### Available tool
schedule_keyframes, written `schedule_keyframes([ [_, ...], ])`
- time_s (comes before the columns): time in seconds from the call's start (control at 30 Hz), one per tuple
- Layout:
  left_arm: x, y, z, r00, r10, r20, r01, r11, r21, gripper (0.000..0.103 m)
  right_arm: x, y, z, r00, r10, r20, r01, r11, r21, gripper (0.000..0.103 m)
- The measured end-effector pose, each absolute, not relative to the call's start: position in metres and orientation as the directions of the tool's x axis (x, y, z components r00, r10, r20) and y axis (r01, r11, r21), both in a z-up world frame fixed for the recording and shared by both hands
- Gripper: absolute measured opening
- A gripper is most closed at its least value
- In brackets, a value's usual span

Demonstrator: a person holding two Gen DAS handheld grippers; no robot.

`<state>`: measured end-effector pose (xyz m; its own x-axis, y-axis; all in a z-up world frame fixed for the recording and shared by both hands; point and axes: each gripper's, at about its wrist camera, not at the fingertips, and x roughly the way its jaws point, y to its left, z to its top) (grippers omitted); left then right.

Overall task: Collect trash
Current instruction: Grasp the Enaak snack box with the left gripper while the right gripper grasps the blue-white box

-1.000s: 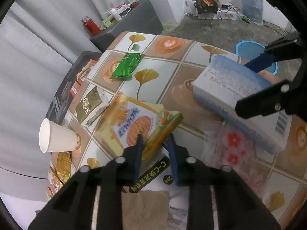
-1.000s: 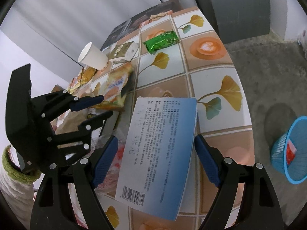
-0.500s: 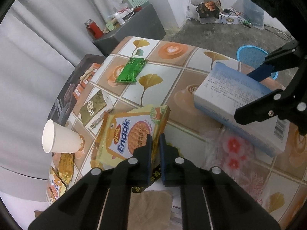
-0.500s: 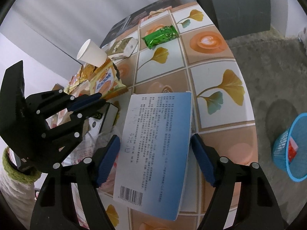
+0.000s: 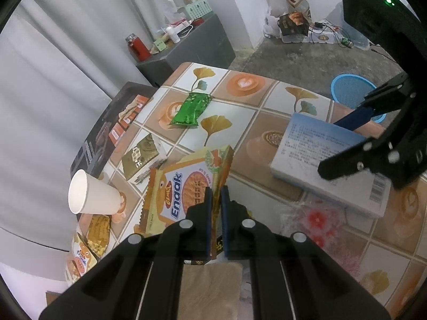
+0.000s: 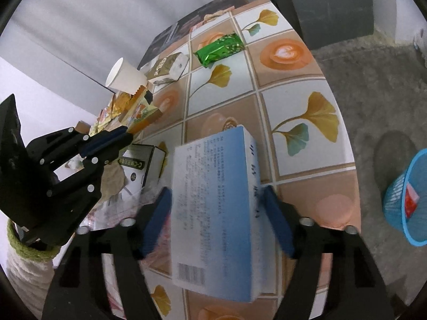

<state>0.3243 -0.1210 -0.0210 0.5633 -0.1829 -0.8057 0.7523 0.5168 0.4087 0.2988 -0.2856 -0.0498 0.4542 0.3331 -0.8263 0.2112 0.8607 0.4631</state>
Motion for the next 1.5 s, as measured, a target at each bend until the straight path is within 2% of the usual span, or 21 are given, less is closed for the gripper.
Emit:
schedule_keyframes([
  [0.1, 0.324, -0.12, -0.02, 0.566, -0.182, -0.804, 0.748, 0.524, 0.407, 0.006, 0.301, -0.276, -0.05, 0.444, 0.299, -0.845, 0.192, 0.889, 0.416, 0.079],
  [0.4, 0.325, -0.115, -0.013, 0.582, -0.191, -0.79, 0.735, 0.539, 0.411, 0.006, 0.302, -0.262, -0.052, 0.441, 0.184, -0.879, 0.152, 0.949, 0.275, 0.078],
  [0.53, 0.324, -0.113, -0.009, 0.59, -0.203, -0.782, 0.73, 0.548, 0.409, 0.006, 0.301, -0.264, -0.052, 0.444, 0.186, -0.877, 0.152, 0.949, 0.278, 0.073],
  [1.5, 0.276, -0.1, 0.059, 0.669, -0.263, -0.695, 0.686, 0.578, 0.442, 0.006, 0.258, -0.274, 0.004, 0.55, 0.189, -0.813, 0.19, 0.92, 0.342, 0.071],
])
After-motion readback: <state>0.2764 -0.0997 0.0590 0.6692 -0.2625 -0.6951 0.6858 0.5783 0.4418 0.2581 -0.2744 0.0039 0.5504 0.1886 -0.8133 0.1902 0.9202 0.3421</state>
